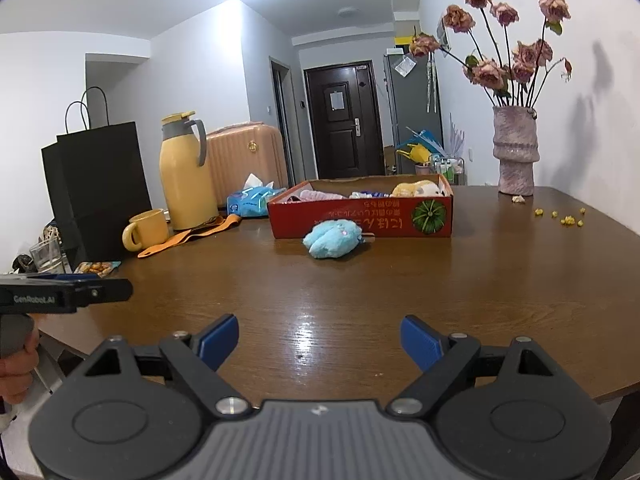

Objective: Organize soft objects
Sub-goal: 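Withdraw both grippers from the box back over the table, then grasp the light-blue plush monster with both grippers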

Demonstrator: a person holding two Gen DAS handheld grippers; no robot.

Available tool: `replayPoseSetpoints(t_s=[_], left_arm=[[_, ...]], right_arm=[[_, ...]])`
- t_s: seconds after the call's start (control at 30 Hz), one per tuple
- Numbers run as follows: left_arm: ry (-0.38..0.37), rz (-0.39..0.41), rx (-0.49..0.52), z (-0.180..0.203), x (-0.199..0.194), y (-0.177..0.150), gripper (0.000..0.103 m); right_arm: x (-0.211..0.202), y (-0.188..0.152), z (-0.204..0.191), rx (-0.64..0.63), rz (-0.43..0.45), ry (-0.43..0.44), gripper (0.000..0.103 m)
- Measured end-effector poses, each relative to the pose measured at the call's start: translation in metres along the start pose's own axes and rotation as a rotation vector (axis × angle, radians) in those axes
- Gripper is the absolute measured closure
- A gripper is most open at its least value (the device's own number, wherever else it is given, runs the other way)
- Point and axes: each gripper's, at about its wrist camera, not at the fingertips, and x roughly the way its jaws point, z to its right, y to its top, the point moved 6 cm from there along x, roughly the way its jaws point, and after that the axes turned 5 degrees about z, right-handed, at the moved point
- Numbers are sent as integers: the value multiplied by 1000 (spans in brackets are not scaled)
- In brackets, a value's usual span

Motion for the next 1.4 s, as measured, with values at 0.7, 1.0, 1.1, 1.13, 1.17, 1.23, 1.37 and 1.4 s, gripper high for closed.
replayPoseSetpoints(t_s=[0.7, 1.0, 1.1, 1.13, 1.17, 1.23, 1.37, 1.4], left_arm=[[-50, -144, -16, -7, 205, 59, 25], [-176, -317, -108, -7, 312, 68, 52], [-209, -349, -132, -6, 327, 65, 69], [-238, -362, -153, -5, 329, 62, 73], [-266, -373, -172, -4, 330, 60, 76], [-271, -361, -158, -4, 327, 58, 78], [-283, -362, -141, 4, 309, 61, 80], [-285, -358, -139, 6, 301, 60, 80]], right_arm=[[180, 61, 55, 153, -76, -49, 22], [290, 64, 68, 273, -180, 35, 50], [312, 57, 72, 349, -210, 73, 59], [316, 55, 73, 377, -215, 85, 62], [319, 54, 73, 394, -215, 96, 66], [321, 53, 72, 398, -213, 100, 67], [311, 56, 70, 393, -201, 101, 69], [303, 57, 68, 384, -194, 104, 69]])
